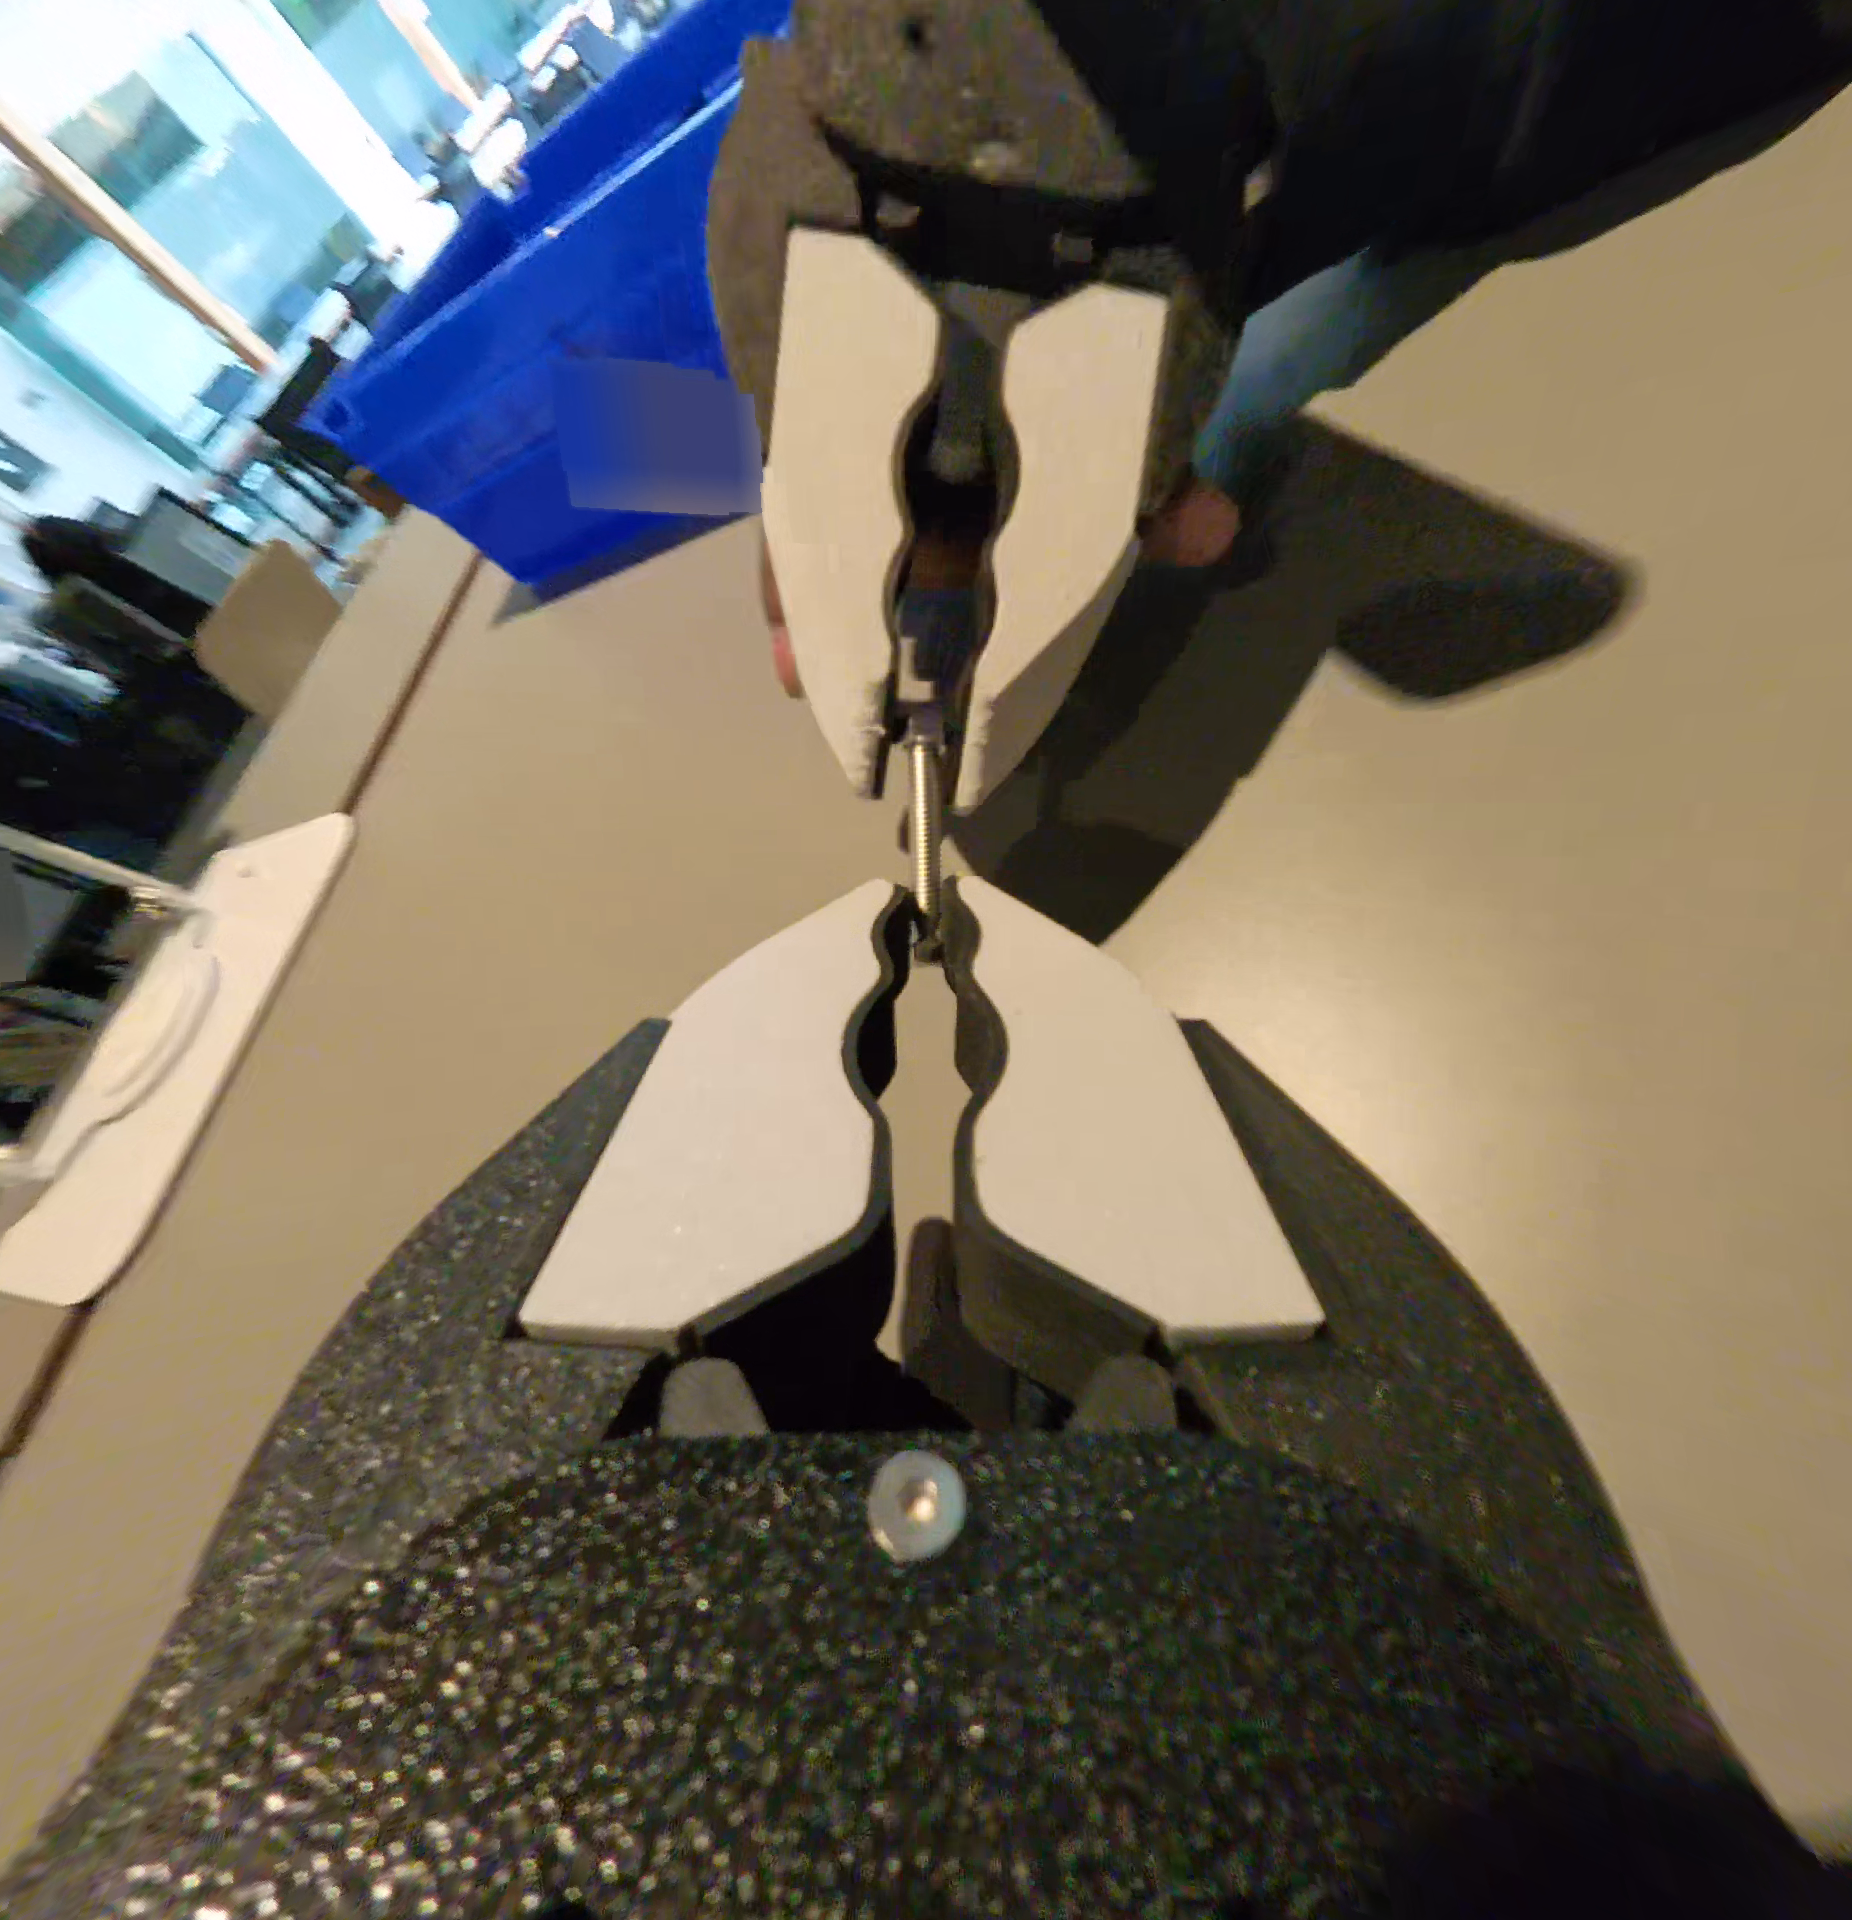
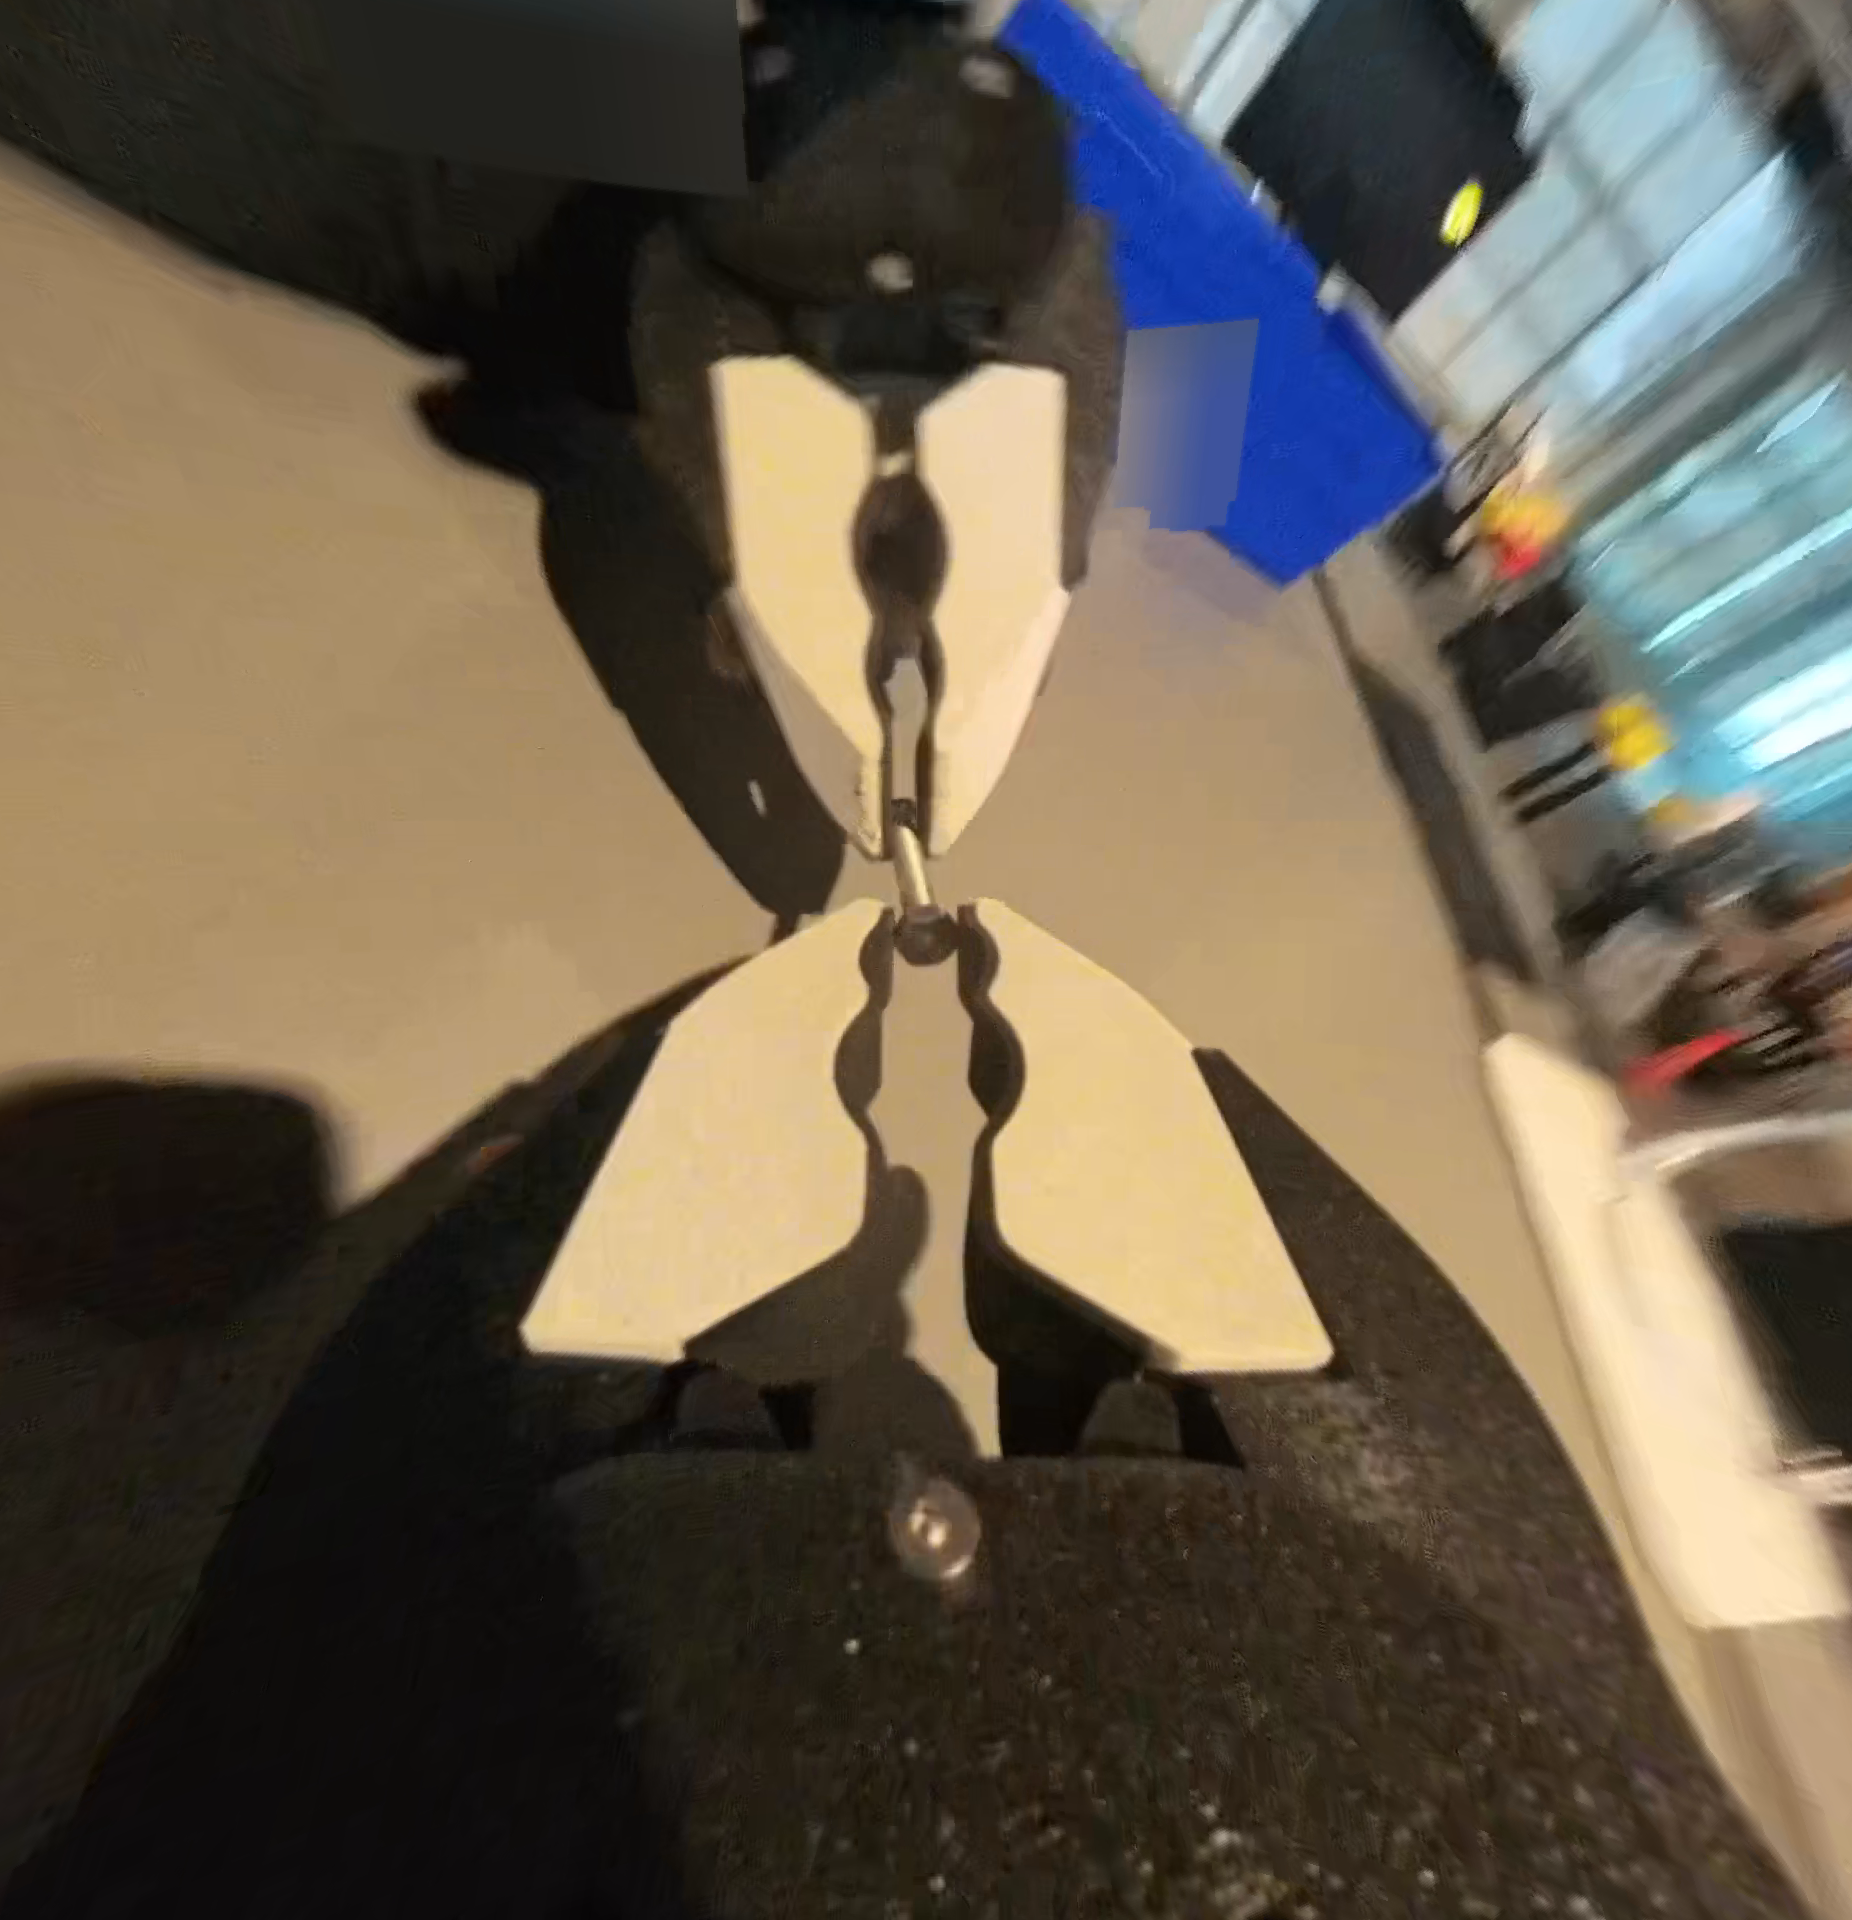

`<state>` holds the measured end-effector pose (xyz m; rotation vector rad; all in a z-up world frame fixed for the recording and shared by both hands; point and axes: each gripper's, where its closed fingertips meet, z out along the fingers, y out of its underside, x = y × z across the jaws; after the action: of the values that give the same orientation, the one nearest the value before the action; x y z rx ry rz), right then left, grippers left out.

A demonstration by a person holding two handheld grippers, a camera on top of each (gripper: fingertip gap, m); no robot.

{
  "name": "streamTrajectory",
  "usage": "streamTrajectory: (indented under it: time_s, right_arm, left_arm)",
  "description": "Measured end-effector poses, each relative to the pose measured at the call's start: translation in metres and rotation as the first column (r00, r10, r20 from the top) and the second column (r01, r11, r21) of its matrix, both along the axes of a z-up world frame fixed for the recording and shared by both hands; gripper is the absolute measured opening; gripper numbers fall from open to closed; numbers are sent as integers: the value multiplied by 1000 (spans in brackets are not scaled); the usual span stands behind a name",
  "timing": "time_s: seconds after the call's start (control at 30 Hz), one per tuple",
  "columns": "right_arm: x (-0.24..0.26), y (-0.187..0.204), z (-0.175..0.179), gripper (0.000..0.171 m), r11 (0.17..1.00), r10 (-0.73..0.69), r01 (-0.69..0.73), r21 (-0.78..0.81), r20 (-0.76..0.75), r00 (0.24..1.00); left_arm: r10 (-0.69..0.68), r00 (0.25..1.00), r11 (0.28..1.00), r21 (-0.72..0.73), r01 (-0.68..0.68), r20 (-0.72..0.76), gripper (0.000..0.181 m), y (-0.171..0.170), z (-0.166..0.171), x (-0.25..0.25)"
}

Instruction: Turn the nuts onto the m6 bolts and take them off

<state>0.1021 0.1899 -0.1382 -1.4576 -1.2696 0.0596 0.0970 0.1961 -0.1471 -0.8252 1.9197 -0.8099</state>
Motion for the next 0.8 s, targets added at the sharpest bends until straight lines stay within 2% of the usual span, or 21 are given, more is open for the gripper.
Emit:
streamTrajectory:
  time_s: [0.03,0.1,0.17,0.23,0.3,0.43,0.8]
  right_arm:
    - [0,-1,-3,12,996,11,-18,88,79,997]
    - [0,0,-5,12,988,-2,-23,154,158,987]
    - [0,1,0,13,985,-10,-14,174,136,991]
    - [3,4,5,36,987,-36,24,158,71,997]
    - [9,7,8,43,989,-61,59,138,13,998]
    - [16,10,16,39,986,-89,97,139,-67,994]
    - [18,14,25,29,966,-140,157,205,-98,985]
  left_arm:
    - [-12,1000,1000,-10,12,-17,5,-1,-1,-1]
    - [-24,999,999,-36,23,-31,5,-3,-1,-3]
    - [-20,1000,999,-46,20,-11,5,-2,2,-4]
    - [1,1000,999,-41,0,21,5,2,6,-3]
    - [35,998,999,-16,-35,52,5,8,8,0]
    - [101,988,994,19,-104,118,5,19,13,6]
    - [247,946,962,62,-265,210,5,51,21,5]
